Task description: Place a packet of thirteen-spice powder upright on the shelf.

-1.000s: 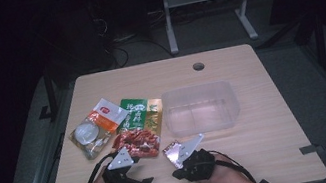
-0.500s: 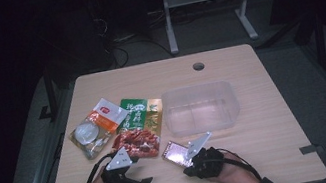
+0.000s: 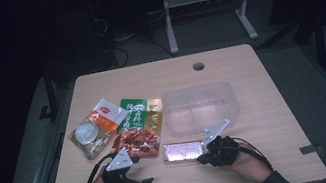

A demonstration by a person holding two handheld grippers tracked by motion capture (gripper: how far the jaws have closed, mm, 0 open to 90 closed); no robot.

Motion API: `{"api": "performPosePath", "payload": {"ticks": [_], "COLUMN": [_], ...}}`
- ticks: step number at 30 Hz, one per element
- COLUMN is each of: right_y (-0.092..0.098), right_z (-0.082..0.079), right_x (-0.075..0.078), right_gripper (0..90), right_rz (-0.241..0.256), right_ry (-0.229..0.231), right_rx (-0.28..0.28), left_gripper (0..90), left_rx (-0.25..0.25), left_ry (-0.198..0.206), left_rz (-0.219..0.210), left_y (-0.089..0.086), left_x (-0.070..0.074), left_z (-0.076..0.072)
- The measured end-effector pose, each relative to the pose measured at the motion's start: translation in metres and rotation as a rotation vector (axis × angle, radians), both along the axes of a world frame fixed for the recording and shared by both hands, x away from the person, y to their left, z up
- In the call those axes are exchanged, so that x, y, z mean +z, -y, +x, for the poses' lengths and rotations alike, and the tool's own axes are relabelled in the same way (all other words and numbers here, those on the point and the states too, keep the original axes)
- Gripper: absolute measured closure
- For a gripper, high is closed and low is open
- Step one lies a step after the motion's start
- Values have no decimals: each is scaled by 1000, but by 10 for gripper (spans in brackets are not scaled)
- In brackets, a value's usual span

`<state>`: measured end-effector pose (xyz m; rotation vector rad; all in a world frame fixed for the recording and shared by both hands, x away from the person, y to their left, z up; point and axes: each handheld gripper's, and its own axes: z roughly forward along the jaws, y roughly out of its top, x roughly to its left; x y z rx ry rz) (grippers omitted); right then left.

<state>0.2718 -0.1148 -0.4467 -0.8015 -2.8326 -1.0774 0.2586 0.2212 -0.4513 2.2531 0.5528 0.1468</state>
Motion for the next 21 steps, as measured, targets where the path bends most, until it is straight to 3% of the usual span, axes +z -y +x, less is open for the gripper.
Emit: {"api": "performPosePath", "payload": {"ticks": [3,6,7,8,12,16,21], "right_y": [-1,-6,-15,-20,-30,-42,-47], "right_z": [0,5,12,14,28,44,53], "right_x": [6,13,20,22,21,13,6], "right_gripper": [899,899,899,899,900,900,900], "right_rz": [20,38,40,46,33,-31,-36], "right_ry": [14,56,101,104,138,182,197], "right_rx": [9,7,17,9,1,5,-10], "left_gripper": [135,135,135,135,135,135,135], "left_rx": [-3,-5,-10,-10,-19,-23,-24], "left_ry": [0,2,3,1,5,1,-2], "left_rz": [-2,1,5,4,9,7,3], "left_y": [0,2,3,4,4,3,3], "left_x": [0,-1,-1,-1,-1,-1,-1], "left_z": [0,0,1,1,0,0,-1]}}
